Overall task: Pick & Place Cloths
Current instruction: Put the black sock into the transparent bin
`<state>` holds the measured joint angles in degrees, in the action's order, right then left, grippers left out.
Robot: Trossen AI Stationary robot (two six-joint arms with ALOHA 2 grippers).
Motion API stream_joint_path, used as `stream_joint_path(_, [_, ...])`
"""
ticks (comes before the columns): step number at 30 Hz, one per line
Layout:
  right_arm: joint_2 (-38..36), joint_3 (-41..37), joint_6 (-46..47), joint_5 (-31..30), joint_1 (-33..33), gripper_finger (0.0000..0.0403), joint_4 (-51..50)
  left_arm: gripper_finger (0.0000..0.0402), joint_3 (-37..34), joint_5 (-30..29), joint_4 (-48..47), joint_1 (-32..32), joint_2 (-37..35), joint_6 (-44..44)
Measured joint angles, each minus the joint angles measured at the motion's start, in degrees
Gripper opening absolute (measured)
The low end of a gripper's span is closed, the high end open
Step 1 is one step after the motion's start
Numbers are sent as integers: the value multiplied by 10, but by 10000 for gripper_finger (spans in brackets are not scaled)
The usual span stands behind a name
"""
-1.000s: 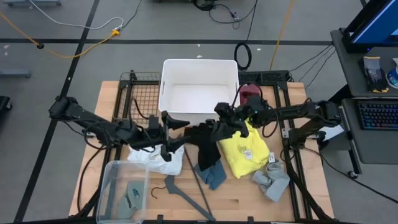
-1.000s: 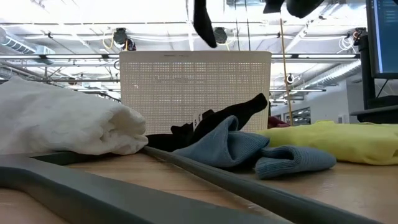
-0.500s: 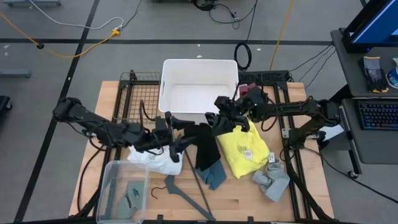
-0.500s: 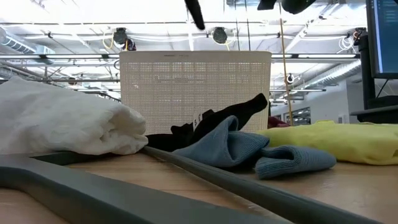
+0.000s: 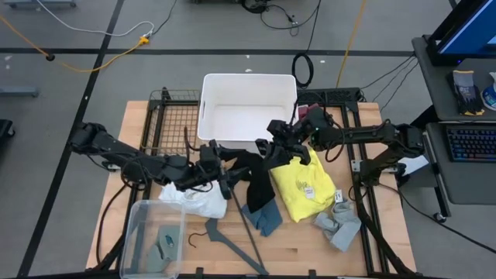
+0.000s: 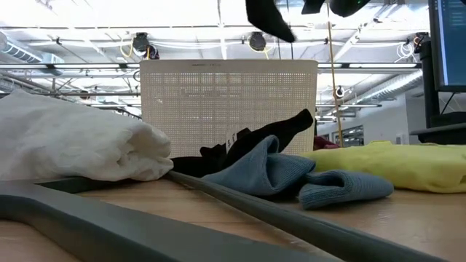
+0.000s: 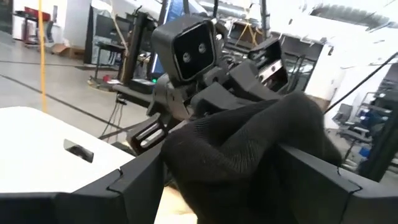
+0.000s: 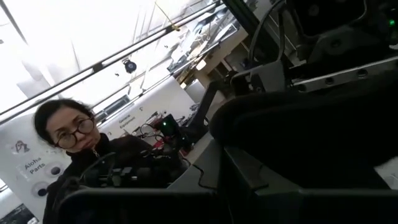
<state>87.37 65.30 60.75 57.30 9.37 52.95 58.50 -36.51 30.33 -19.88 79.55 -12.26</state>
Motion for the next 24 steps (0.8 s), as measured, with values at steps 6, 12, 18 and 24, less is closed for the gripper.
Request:
stream_joint_path(6, [0, 0, 0, 13, 0, 0, -1, 294, 0, 38, 17, -1, 0, -18])
stream_joint_path(12, [0, 0, -8, 14, 0, 0, -13, 294, 0, 84, 17, 8, 0, -29])
stream_joint_path(18, [0, 0, -46, -3, 0, 0, -42, 294, 0, 163, 16, 34, 0, -82])
stream_joint_path(24, [4, 0, -60, -22, 4, 0, -44, 278, 0, 200, 16, 47, 0, -92])
